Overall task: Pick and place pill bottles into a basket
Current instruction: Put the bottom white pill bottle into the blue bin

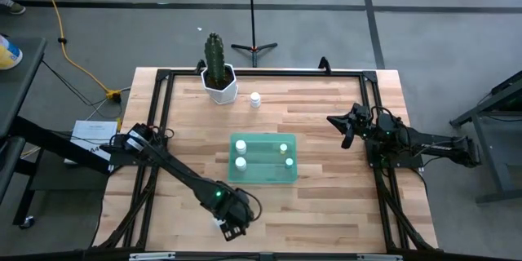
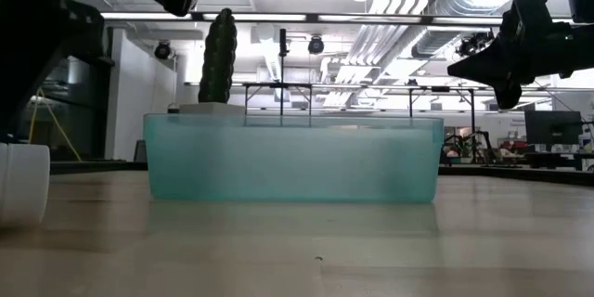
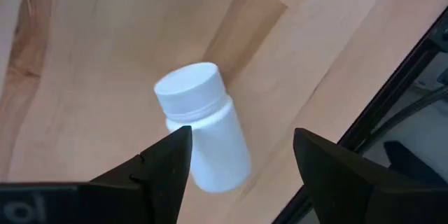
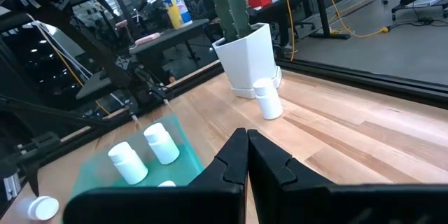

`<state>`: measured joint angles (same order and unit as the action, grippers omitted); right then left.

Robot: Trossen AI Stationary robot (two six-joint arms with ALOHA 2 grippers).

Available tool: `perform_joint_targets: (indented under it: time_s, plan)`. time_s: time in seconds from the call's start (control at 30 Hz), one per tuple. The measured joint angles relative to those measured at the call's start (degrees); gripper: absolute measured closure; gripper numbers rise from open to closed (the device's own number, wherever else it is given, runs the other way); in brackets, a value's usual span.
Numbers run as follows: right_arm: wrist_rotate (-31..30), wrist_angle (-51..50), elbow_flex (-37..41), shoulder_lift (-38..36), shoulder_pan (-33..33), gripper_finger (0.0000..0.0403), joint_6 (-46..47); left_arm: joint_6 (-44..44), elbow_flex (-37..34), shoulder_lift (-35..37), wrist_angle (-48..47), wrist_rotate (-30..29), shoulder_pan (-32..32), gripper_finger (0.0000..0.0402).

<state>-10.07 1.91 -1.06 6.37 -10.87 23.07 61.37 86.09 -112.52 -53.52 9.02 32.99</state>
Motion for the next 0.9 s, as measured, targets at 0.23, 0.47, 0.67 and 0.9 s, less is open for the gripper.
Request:
perform_joint_targets:
  time_s: [0.23, 0.47, 0.67, 0.9]
  plan:
    - [0.0, 0.0, 0.0, 0.0, 0.0, 0.0402, 0.0, 7.4, -1.7, 0.0, -4.1, -1.5, 0.0, 0.0119]
    - [0.2, 0.0, 0.0, 0.0, 0.0, 0.0402, -0.5, 13.2, -5.2, 0.1, 2.9, -0.9, -0.4, 0.0115]
    - [1.1, -0.1, 0.0, 0.0, 0.0, 0.0402, -0.6, 15.9, -8.0, 0.1, 6.8, -3.2, -0.4, 0.0119]
    - [1.9, -0.1, 0.0, 0.0, 0.0, 0.0402, -0.6, 19.6, -10.4, 0.1, 10.9, 2.5, -0.3, 0.0123]
